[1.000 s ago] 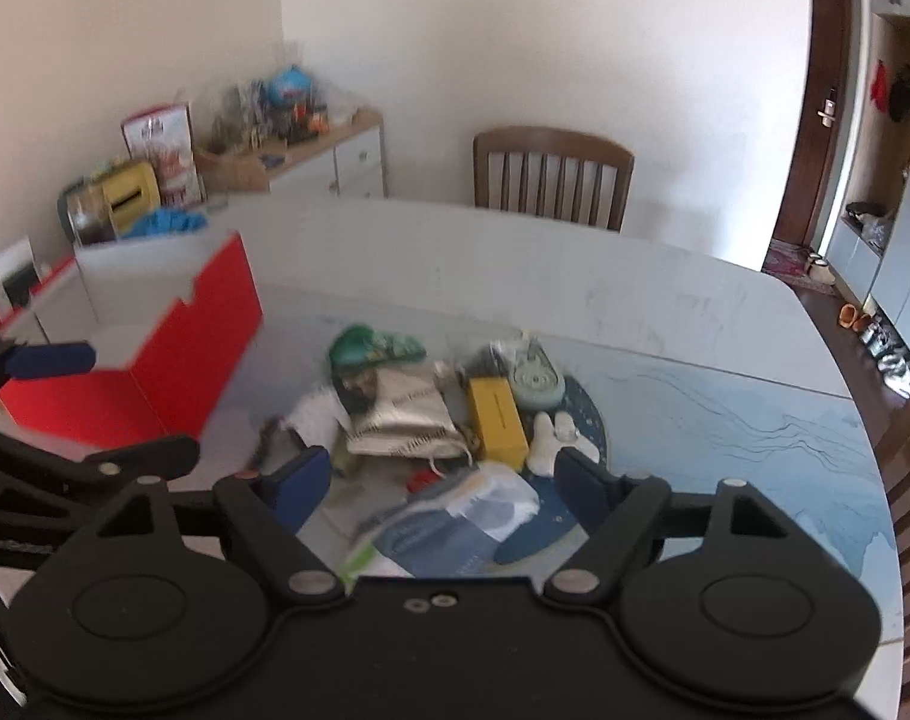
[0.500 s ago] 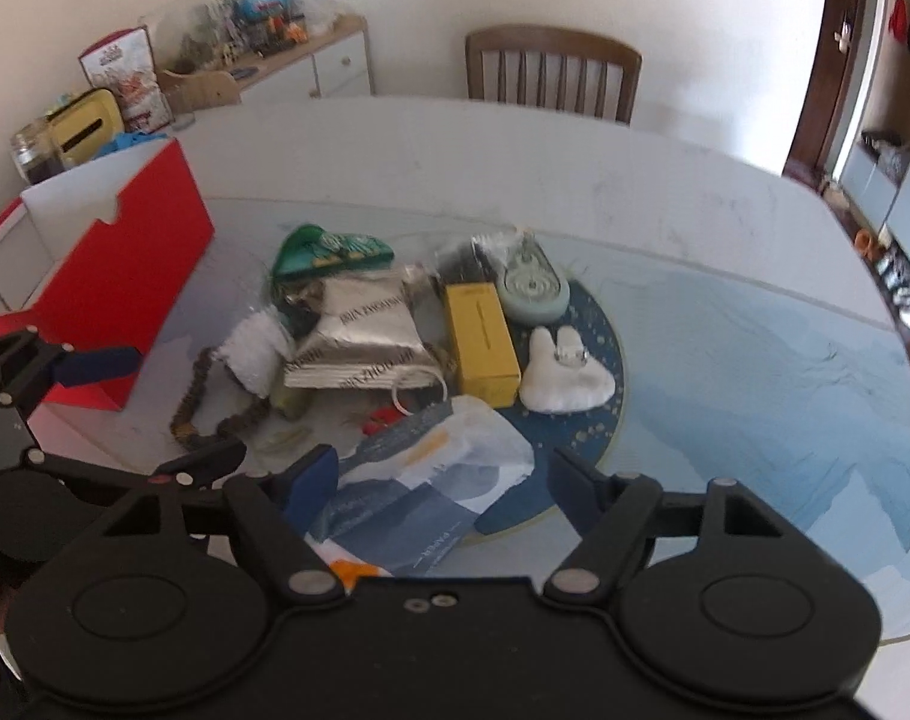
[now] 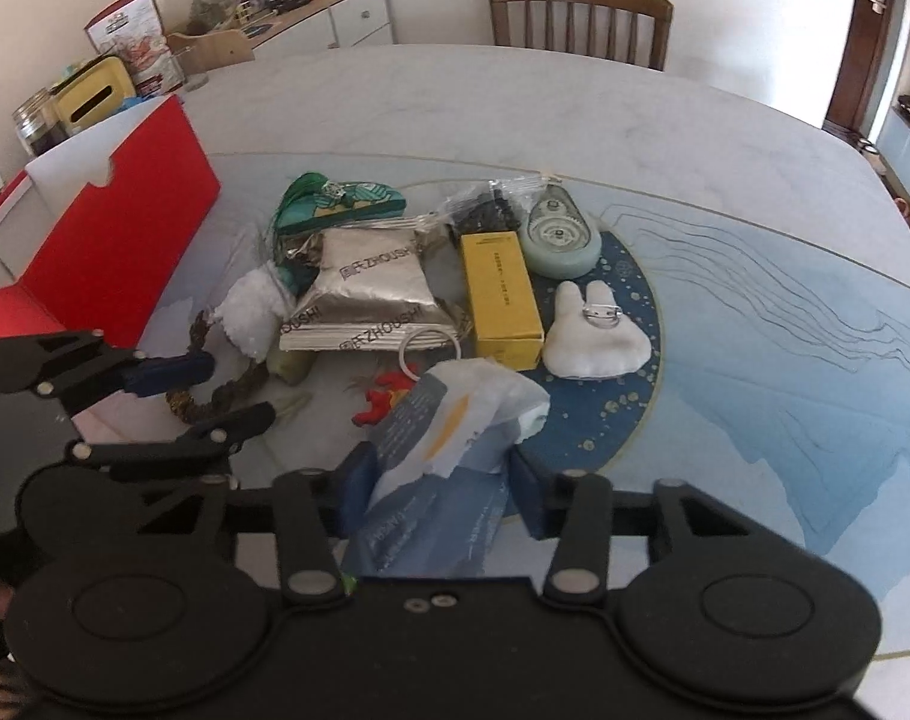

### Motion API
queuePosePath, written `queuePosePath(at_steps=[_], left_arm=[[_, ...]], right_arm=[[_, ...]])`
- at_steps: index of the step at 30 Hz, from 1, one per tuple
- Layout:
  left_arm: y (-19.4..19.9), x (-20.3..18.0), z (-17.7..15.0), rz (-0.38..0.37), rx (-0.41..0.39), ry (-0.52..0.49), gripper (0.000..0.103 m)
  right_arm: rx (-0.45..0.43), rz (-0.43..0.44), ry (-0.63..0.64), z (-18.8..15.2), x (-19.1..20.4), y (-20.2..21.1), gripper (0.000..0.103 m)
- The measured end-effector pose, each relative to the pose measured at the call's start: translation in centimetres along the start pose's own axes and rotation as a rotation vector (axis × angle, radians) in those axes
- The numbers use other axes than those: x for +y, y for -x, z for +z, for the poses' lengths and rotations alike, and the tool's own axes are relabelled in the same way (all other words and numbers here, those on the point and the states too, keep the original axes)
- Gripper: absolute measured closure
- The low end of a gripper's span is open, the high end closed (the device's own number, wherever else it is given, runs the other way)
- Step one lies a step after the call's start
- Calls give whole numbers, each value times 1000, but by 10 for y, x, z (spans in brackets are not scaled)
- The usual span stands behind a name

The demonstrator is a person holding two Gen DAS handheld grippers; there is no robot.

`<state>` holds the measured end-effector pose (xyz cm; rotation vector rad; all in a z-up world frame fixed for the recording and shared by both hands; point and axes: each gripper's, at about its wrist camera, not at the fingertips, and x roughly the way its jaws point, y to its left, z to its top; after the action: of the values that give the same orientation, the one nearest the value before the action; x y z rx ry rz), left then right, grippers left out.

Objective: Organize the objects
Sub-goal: 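Reach the left gripper to the brown bead bracelet while the right gripper grasps a printed plastic bag, then carry the bracelet and bag into the cardboard box and open both grippers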

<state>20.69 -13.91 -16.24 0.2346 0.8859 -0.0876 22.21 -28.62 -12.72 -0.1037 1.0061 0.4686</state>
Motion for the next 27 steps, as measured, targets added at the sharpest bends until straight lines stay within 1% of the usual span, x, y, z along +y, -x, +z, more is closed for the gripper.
queuePosePath(at_steps=[1, 2, 5, 10, 15, 22, 27], left_arm=[[-1, 0, 1, 6, 3, 0, 81], [-1, -1, 1, 14, 9, -2, 86], [1, -1, 1, 23, 17, 6, 94], [13, 4, -1, 29, -1, 49, 95], [29, 11, -2, 23, -9, 121, 95], [59, 27, -2, -20, -19, 243, 95], [79, 40, 0, -56, -39, 296, 95]], right_arm=[[-4, 2, 12, 0, 0, 1, 65], [-7, 4, 25, 1, 1, 2, 68], [-17, 15, 61, 1, 2, 6, 73], [-35, 35, 116, 2, 5, 13, 80], [-35, 70, 150, 1, 8, 22, 81], [-45, 115, 166, 6, 11, 42, 81], [-61, 137, 169, 14, 15, 55, 81]])
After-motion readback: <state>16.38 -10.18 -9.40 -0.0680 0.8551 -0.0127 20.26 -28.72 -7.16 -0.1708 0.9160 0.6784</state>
